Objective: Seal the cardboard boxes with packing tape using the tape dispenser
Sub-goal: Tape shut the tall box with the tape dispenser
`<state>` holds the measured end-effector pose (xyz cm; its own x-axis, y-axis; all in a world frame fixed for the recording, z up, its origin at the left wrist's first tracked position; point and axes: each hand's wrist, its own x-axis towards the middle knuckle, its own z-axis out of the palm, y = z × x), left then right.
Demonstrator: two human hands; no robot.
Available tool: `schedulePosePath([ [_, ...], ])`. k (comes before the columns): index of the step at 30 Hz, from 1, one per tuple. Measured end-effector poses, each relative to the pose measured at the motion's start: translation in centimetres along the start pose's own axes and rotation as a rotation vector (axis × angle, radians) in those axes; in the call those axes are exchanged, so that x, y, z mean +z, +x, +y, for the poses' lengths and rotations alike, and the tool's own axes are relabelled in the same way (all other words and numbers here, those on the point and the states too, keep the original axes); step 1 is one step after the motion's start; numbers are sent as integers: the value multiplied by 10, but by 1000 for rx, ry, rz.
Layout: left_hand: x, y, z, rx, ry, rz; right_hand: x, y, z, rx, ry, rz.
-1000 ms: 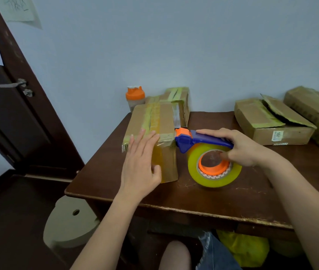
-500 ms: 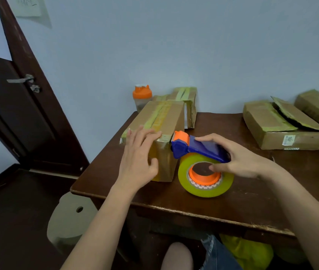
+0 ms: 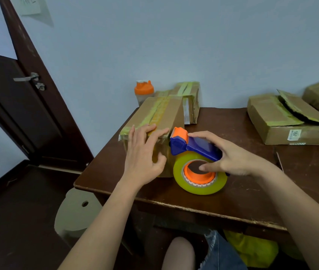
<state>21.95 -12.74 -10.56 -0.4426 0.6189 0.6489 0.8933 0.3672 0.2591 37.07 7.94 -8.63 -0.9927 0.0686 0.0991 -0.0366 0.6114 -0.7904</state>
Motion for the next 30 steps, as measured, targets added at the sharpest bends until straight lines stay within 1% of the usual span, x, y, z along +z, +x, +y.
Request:
schedulePosePath([
  [3,2,1,4,13,14,13,-19,-8,-1,-29,-55,53],
  [7,6,4,11,42,25,28,-27,-20,3,-20,-63,26],
  [11,4,4,6,-13,2,41,-31,-33,8,-17,-99,10],
  [16,8,5,7,-15,24,79,-37,-41,7,-1,-194,57],
  [20,7,5,5,-20,-8,100,-39,-33,-15,28,-361,4],
  [26,4,5,5,0,-43,107,-40,-15,-55,129,-645,-114],
  [30,4,7,8,46,-6,95,-44,3,-74,227,-699,-183],
])
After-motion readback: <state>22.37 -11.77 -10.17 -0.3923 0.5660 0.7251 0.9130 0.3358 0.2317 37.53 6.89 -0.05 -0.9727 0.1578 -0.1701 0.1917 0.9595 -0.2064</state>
